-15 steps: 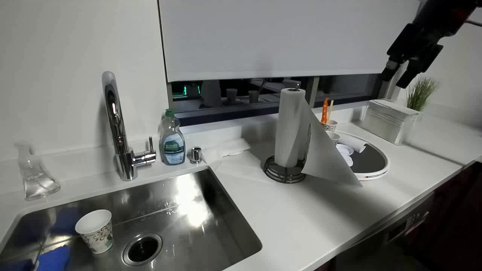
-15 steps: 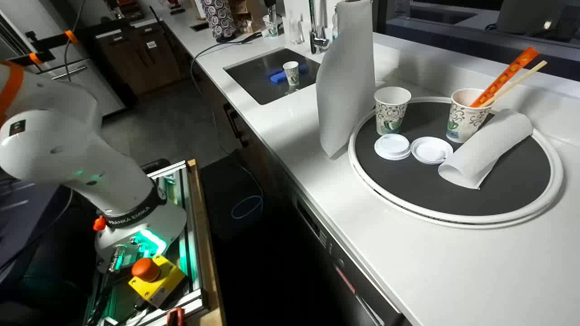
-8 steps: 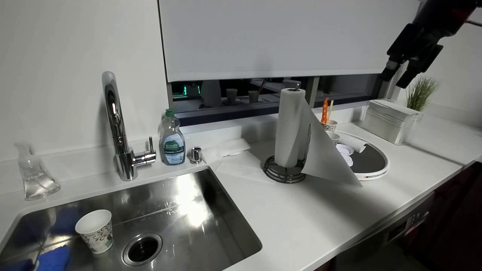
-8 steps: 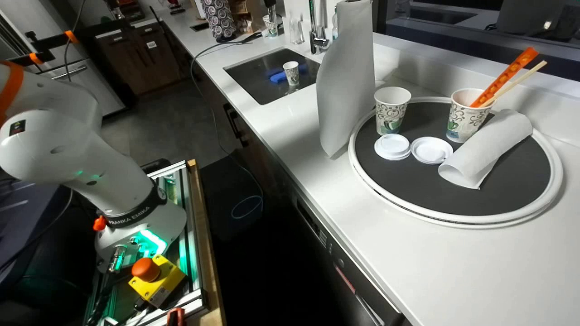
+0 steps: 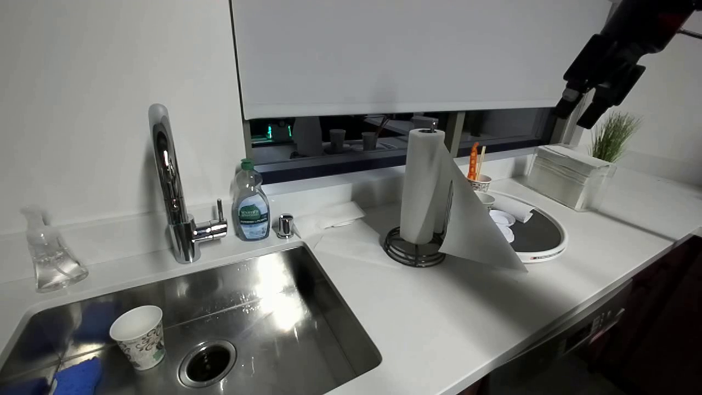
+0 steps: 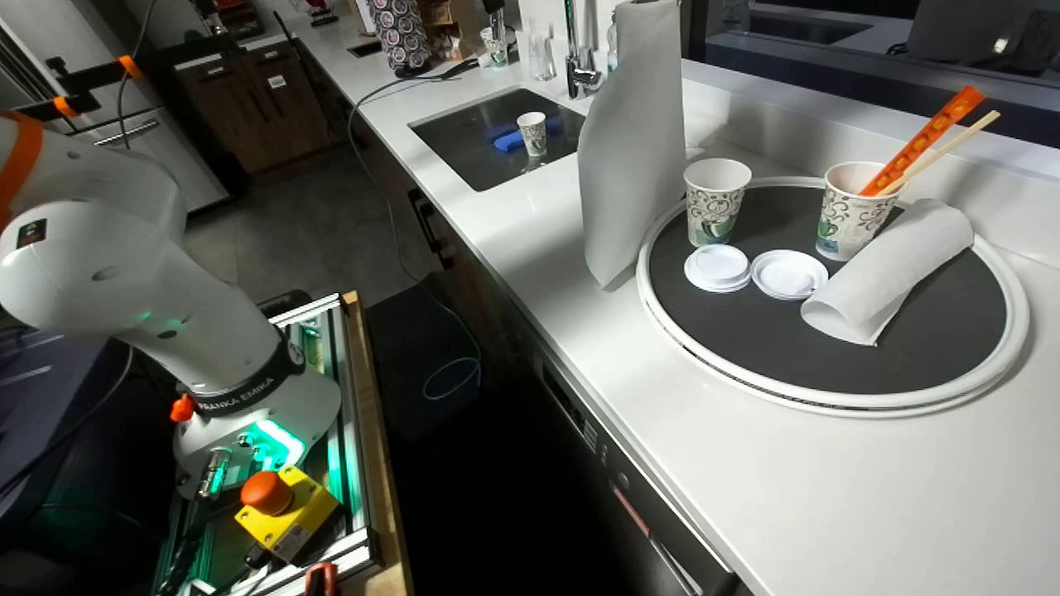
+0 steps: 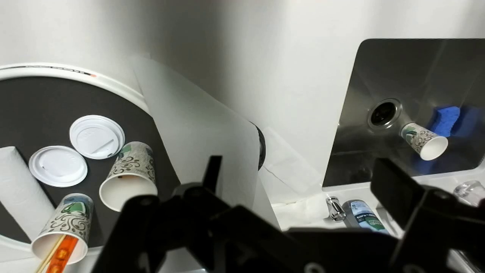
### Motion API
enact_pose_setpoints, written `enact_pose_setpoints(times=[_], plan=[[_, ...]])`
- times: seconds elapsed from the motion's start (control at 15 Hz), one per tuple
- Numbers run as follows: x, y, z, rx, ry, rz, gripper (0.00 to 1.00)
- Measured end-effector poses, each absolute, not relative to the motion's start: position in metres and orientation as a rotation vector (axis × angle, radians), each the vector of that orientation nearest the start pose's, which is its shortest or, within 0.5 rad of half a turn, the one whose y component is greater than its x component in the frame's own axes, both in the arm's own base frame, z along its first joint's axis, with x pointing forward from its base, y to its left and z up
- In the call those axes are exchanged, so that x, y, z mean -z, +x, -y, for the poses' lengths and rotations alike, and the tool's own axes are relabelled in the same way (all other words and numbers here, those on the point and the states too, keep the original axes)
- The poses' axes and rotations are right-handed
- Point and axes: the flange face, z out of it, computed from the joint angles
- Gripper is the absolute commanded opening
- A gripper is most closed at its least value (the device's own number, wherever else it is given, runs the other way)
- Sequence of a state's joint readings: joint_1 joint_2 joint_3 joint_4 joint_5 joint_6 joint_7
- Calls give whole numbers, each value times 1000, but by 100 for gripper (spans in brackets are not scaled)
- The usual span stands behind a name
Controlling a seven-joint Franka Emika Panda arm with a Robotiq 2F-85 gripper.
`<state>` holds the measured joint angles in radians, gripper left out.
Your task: Move the cup backwards and cover the cup
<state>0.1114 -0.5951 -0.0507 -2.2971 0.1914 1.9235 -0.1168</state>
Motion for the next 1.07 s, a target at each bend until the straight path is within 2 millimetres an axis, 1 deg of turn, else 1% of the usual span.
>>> enact_pose_setpoints(times=[0.4,0.6,0.8,1.07], plan=[[-589,391,-33,330,-2909,197,100],[-581,393,-27,310,-2907,169,100],[-564,403,-6,313,-2908,86,100],[-529,418,34,302,-2883,-68,100]])
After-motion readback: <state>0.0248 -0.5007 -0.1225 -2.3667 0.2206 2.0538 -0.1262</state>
